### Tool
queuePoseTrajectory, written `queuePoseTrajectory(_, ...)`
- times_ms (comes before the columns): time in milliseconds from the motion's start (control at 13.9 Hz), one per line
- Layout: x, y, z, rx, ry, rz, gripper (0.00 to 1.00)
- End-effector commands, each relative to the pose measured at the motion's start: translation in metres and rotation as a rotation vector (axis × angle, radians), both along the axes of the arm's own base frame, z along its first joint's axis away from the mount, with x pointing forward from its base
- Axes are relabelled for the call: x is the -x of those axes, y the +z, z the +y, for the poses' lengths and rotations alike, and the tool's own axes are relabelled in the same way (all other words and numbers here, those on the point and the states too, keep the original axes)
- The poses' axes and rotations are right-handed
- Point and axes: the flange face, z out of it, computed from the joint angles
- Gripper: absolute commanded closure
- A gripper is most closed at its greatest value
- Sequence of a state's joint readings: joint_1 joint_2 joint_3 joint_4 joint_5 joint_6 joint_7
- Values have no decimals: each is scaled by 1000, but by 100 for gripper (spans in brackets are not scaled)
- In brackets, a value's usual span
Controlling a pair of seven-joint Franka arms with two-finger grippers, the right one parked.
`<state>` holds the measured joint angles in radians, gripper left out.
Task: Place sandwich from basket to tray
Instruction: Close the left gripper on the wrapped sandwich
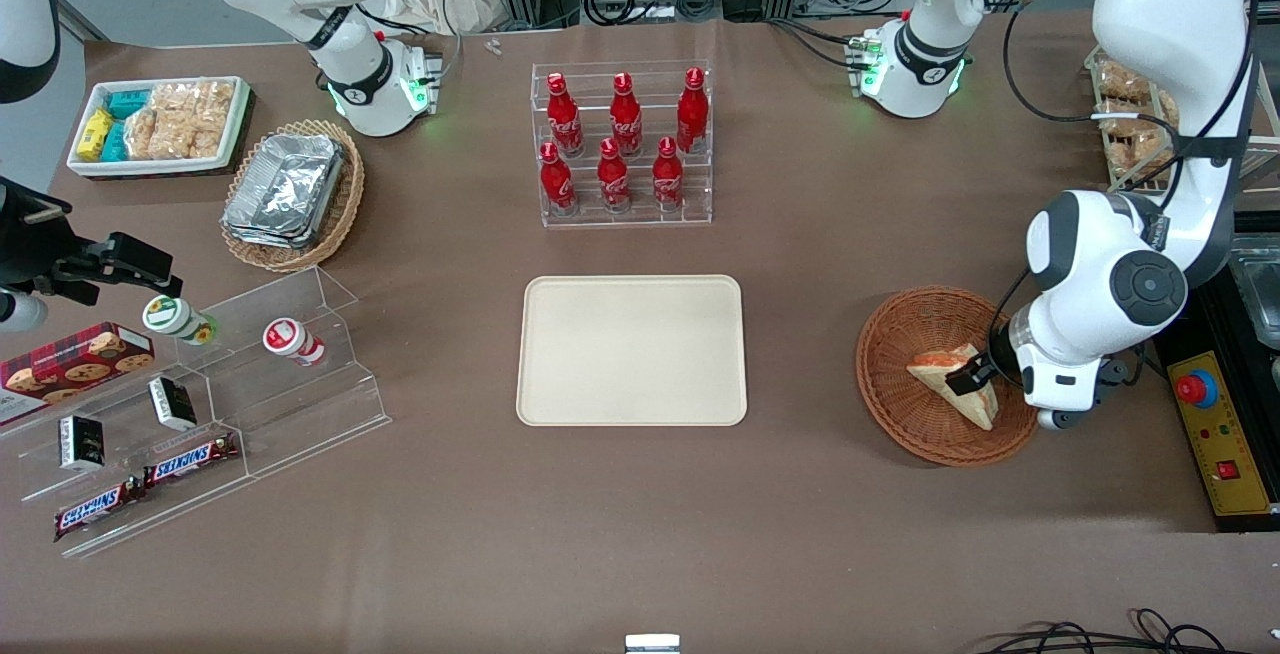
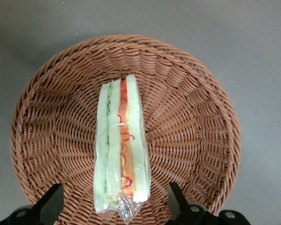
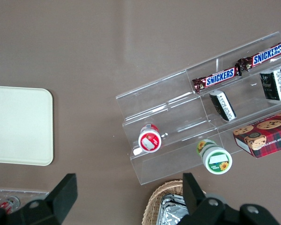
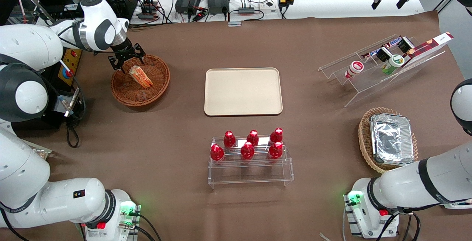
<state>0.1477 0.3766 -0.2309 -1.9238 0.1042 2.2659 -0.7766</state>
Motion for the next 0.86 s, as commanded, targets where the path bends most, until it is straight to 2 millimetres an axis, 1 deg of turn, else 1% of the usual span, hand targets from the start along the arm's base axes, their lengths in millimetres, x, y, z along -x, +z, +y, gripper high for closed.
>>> queuePoseTrajectory(0,-1,-9,-1,-16,8,-15,0)
queuePoseTrajectory(288,-1,-19,0,-13,21,-6,0)
queuePoseTrajectory(504,-3,-37,-1,-3,27,0,0)
queuePoseTrajectory(576,-4,-44,1,0,54,-1,1)
queuePoseTrajectory(648,-6,-51,-1,4,95,-2,11)
queuePoseTrajectory(720,-8,-53,-4,6,125,-12,26)
queuePoseTrajectory(792,-9,-52,-6,7,139,-18,49)
